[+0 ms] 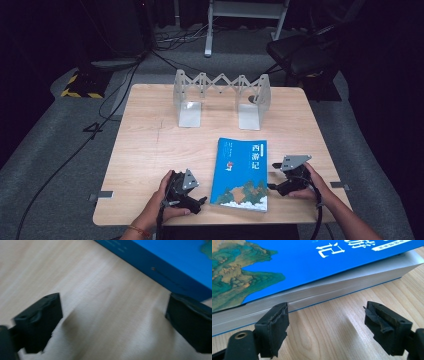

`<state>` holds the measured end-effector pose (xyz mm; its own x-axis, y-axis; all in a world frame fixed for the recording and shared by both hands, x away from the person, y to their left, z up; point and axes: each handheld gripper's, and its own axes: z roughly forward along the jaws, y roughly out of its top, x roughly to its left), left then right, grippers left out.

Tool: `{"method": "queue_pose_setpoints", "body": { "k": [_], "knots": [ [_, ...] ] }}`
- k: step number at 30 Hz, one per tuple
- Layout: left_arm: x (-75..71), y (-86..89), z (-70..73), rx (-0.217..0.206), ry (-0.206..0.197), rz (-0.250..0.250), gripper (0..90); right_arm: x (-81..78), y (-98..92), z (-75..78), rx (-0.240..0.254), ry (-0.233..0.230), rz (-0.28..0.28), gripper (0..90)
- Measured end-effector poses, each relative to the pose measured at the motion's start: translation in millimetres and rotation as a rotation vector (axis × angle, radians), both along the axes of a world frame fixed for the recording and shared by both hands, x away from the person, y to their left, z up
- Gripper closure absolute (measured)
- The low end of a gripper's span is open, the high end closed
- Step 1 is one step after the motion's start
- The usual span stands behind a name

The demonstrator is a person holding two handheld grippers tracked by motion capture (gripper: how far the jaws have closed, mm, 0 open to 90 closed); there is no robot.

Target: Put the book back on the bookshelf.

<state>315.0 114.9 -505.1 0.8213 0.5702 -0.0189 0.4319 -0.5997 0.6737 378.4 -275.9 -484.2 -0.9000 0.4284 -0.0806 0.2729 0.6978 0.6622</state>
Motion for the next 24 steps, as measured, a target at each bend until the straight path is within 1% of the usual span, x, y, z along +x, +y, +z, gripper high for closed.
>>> {"method": "queue_pose_setpoints", "body": {
  "k": [1,3,7,9,11,12,13,16,18,19,23,24],
  "knots": [
    [-2.0,1.2,0.3,0.003,0.003,-0.042,6.2,-0.7,0.2,0.2,0.001,-0.006,-0.002,19.8],
    [-4.6,1.4,0.2,0.003,0.002,-0.049,6.2,-2.3,0.6,0.3,0.000,-0.015,-0.005,20.3],
    [-7.0,-0.2,-0.4,0.006,0.004,-0.054,3.0,-1.2,-0.5,-0.5,0.007,-0.008,-0.004,20.4],
    [-8.2,-1.6,-0.4,0.009,0.008,-0.070,2.4,-1.3,-0.4,-0.2,0.007,-0.007,-0.003,20.4],
    [-8.7,-3.6,-0.7,0.010,0.008,-0.066,1.4,-1.4,-0.3,-0.1,0.004,-0.007,-0.004,20.4],
    [-9.6,-5.2,-0.5,0.015,0.009,-0.078,0.6,-1.4,-0.3,0.1,0.004,-0.007,-0.003,20.4],
    [-11.1,-7.2,-0.9,0.007,0.009,-0.082,0.6,-1.4,-0.1,0.1,0.008,-0.007,-0.005,20.4],
    [-10.5,-14.5,-0.6,0.012,0.010,-0.078,0.3,-1.6,-0.4,1.2,0.012,-0.008,-0.008,20.3],
    [-9.5,-19.1,-0.4,0.017,0.004,-0.076,0.4,-1.4,-1.0,1.6,0.023,-0.008,-0.008,20.3],
    [-8.1,-21.1,-0.5,0.015,0.002,-0.060,0.7,-1.3,-1.2,1.9,0.023,-0.007,-0.008,20.4],
    [-6.7,-21.1,-0.4,0.014,0.008,-0.067,0.1,-1.6,-1.5,3.5,0.038,-0.012,-0.012,20.4],
    [-6.4,-21.1,-0.5,0.013,0.008,-0.069,0.1,-1.6,-2.0,4.9,0.051,-0.010,-0.015,20.4]
  ]
}}
